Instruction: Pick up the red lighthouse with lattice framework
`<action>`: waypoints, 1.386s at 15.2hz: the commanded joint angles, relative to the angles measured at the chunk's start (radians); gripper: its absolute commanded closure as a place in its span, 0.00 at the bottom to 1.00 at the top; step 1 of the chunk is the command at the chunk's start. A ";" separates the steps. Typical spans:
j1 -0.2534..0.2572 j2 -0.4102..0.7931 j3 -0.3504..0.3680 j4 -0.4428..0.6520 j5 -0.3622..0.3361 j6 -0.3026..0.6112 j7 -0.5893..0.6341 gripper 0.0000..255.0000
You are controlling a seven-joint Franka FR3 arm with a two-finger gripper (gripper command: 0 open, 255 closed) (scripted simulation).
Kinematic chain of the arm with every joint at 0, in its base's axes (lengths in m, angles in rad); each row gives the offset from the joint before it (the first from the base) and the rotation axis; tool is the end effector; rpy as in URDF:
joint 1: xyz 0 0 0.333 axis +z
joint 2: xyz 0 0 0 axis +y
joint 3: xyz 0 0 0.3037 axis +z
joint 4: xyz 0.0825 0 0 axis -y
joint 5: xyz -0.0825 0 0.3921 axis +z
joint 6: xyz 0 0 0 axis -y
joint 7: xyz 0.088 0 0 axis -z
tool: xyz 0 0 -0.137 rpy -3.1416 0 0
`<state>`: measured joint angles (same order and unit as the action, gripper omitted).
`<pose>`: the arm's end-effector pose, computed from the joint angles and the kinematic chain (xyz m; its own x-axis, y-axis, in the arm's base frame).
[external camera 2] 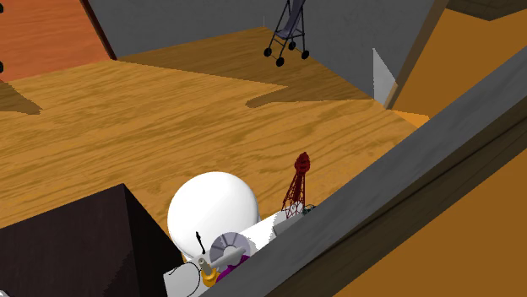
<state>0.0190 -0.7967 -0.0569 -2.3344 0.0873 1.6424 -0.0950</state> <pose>0.3316 -0.0053 0.5732 0.9914 0.0631 0.1147 0.0766 -0.9901 -0.1172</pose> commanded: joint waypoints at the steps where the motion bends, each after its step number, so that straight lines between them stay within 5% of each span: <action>1: 0.000 0.000 0.000 0.000 0.000 0.000 0.000 0.00; 11: 0.020 0.388 0.037 0.105 -0.046 0.194 -0.022 0.00; 21: 0.032 0.797 0.067 0.326 -0.120 0.291 -0.016 0.00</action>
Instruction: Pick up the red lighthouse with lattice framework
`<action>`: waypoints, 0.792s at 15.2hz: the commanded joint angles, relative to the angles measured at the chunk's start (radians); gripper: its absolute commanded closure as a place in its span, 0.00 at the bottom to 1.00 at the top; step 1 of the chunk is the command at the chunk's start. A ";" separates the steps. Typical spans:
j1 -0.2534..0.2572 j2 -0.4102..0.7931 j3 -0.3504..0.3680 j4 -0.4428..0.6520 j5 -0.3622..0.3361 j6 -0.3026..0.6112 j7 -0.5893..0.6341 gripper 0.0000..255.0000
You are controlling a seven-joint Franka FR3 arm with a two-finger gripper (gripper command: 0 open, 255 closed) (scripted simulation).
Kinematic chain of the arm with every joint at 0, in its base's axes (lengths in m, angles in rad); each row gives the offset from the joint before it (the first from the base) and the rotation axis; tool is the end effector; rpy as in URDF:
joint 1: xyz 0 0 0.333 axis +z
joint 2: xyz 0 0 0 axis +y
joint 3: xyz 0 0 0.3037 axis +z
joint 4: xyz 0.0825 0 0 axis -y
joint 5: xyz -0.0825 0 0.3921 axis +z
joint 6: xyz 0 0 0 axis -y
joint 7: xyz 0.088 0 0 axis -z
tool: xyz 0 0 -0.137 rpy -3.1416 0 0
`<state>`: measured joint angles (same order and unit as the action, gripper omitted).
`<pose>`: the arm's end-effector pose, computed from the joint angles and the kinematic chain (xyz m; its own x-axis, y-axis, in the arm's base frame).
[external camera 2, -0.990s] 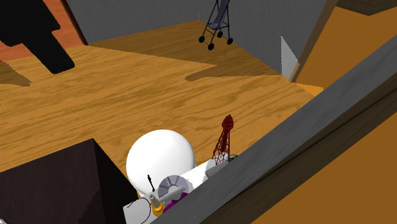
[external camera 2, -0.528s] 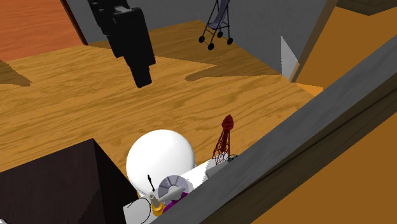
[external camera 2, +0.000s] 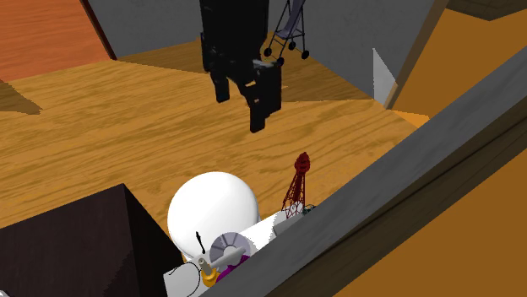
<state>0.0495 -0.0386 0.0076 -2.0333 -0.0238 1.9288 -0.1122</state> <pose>0.5401 0.0286 0.4111 0.9819 0.1765 -0.0680 0.1779 -0.9839 0.0145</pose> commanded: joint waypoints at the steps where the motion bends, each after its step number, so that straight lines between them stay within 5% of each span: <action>1: 0.003 0.081 0.004 0.053 -0.017 0.009 0.003 0.00; 12: 0.035 0.553 0.004 0.458 -0.112 -0.028 0.010 0.00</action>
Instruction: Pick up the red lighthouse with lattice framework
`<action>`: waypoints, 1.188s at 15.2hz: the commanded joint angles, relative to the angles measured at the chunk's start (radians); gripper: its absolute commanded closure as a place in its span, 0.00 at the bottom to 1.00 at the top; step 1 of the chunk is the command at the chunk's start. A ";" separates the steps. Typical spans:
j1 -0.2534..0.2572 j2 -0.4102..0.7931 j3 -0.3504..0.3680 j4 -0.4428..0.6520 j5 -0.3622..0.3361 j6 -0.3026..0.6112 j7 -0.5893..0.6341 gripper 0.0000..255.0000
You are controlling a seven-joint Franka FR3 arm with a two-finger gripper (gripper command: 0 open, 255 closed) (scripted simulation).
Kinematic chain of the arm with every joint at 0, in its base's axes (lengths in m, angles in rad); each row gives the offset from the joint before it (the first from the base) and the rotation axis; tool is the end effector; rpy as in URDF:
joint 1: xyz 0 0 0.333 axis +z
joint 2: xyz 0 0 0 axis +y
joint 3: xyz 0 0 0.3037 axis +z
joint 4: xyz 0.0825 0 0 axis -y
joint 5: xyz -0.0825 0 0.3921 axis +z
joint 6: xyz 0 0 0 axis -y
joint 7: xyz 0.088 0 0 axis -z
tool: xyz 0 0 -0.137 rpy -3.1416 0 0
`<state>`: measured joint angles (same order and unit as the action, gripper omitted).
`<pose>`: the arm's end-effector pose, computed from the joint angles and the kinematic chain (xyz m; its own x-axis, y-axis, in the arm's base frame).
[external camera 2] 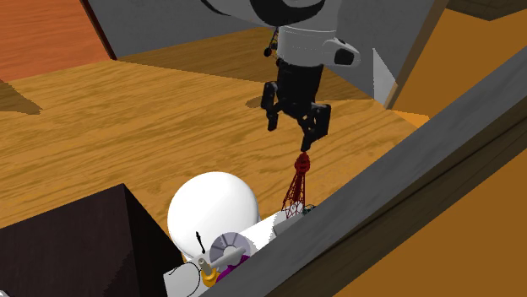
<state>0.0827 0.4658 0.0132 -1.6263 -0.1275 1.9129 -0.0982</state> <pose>0.6520 0.0493 0.2937 0.9541 0.2319 -0.1897 0.2514 -0.9640 0.0862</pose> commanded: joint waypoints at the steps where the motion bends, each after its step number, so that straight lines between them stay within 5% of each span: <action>1: 0.006 0.095 -0.004 0.099 -0.016 -0.023 -0.005 0.00; 5: 0.020 0.279 -0.012 0.306 -0.040 -0.080 -0.016 0.00; 14: 0.020 0.330 -0.013 0.287 -0.043 -0.012 -0.006 0.00; 15: 0.020 0.330 -0.013 0.288 -0.043 -0.012 -0.005 1.00; 18: 0.020 0.331 -0.013 0.289 -0.043 -0.012 -0.005 1.00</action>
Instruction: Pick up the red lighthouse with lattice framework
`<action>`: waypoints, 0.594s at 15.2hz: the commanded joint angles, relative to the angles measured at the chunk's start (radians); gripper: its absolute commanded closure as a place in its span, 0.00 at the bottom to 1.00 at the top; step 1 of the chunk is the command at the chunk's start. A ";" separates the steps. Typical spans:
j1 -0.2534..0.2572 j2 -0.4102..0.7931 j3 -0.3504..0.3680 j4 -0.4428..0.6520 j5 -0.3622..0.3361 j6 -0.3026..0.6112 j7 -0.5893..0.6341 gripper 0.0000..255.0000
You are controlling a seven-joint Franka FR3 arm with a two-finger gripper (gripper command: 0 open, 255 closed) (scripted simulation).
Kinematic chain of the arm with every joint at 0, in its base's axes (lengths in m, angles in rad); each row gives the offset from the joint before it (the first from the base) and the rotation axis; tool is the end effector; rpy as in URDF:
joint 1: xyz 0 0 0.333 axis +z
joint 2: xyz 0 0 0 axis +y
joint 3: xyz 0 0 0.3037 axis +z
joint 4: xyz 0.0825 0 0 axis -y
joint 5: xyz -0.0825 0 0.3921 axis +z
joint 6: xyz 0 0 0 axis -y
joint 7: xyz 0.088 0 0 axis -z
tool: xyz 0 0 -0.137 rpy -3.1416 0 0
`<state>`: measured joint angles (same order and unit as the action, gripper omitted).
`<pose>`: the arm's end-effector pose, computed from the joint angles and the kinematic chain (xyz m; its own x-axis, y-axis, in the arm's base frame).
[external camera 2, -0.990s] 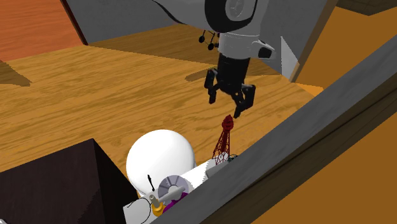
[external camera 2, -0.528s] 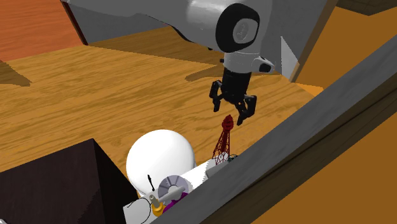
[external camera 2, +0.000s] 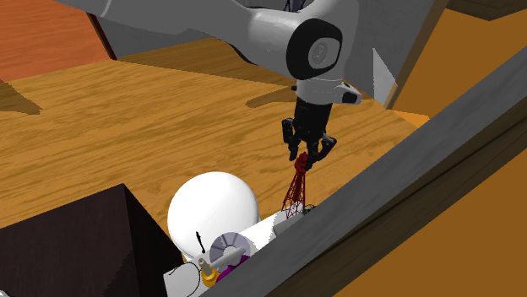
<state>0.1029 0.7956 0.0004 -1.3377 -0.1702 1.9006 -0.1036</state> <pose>0.7032 0.0556 0.1949 0.9348 0.2542 -0.2481 0.2896 -0.9499 0.1180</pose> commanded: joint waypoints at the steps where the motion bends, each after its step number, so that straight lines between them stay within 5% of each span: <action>1: 0.000 0.001 0.000 0.000 0.000 0.000 0.000 1.00; 9: 0.000 -0.021 0.000 0.004 0.001 -0.025 -0.004 1.00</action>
<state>0.1028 0.7816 0.0007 -1.3351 -0.1694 1.8832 -0.1065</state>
